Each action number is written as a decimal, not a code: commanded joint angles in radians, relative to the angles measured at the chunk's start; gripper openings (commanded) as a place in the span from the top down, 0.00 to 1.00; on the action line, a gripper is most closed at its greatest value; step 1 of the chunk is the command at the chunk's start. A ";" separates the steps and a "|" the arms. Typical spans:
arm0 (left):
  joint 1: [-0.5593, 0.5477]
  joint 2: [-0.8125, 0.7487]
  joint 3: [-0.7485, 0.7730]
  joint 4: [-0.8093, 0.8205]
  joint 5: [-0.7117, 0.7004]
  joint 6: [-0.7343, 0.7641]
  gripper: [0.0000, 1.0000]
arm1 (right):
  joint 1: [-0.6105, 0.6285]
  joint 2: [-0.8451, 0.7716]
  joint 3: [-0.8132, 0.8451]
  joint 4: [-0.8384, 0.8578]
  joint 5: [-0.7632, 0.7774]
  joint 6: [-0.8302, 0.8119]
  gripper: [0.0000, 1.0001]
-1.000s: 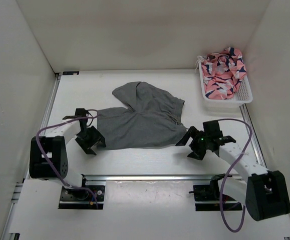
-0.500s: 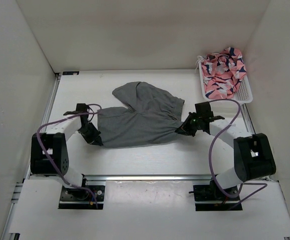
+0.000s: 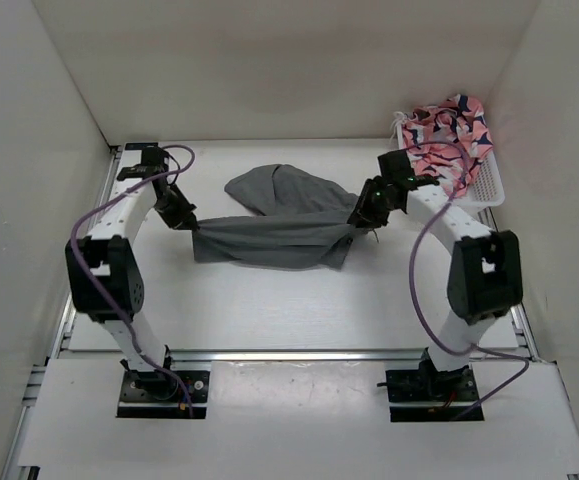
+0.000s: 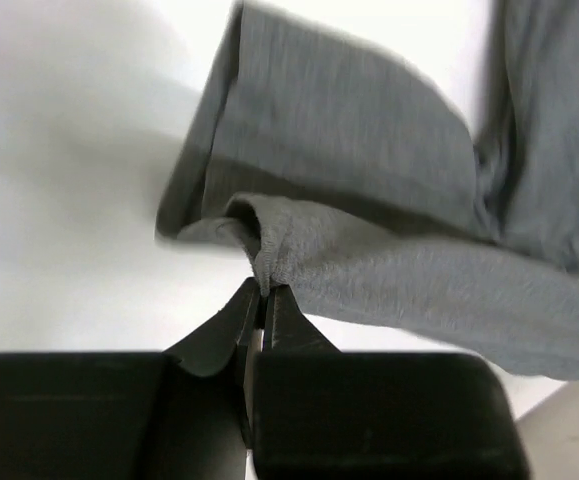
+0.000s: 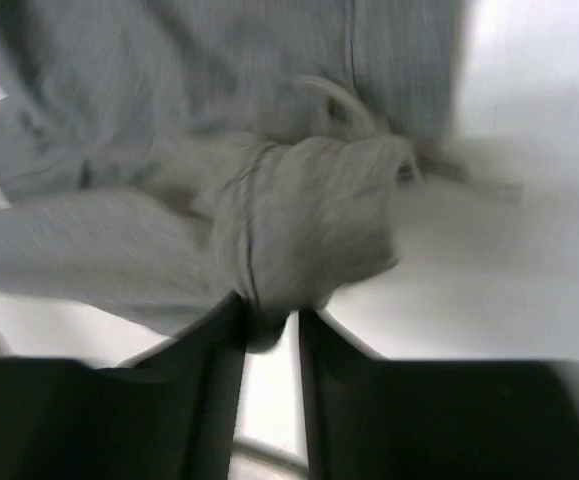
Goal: Fold and stack the shorts
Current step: Flatten the shorts out
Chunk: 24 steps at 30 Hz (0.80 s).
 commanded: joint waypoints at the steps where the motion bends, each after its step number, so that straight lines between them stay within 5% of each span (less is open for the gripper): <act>1: 0.011 0.123 0.127 -0.026 -0.018 0.026 0.90 | -0.003 0.149 0.174 -0.071 0.030 -0.074 0.63; 4: 0.011 0.136 0.149 -0.036 -0.028 0.026 0.90 | -0.003 0.111 0.156 -0.044 0.030 -0.074 0.38; 8: 0.011 0.122 0.138 -0.026 -0.037 0.026 0.73 | -0.003 0.051 0.074 -0.022 0.054 -0.064 0.24; 11: 0.011 0.147 0.138 -0.026 -0.028 0.037 0.35 | -0.003 -0.018 0.020 -0.022 0.079 -0.064 0.22; 13: 0.011 0.147 0.138 -0.026 -0.042 0.037 0.19 | -0.003 -0.084 -0.039 -0.013 0.103 -0.055 0.22; 16: 0.001 0.099 0.095 -0.026 -0.118 0.046 0.21 | -0.003 -0.180 -0.127 -0.013 0.136 -0.055 0.22; 20: -0.048 0.078 0.061 -0.003 -0.154 0.058 0.51 | -0.003 -0.263 -0.223 -0.013 0.136 -0.055 0.22; 24: -0.075 0.157 0.073 0.008 -0.117 0.059 0.47 | -0.003 -0.276 -0.260 -0.022 0.127 -0.055 0.22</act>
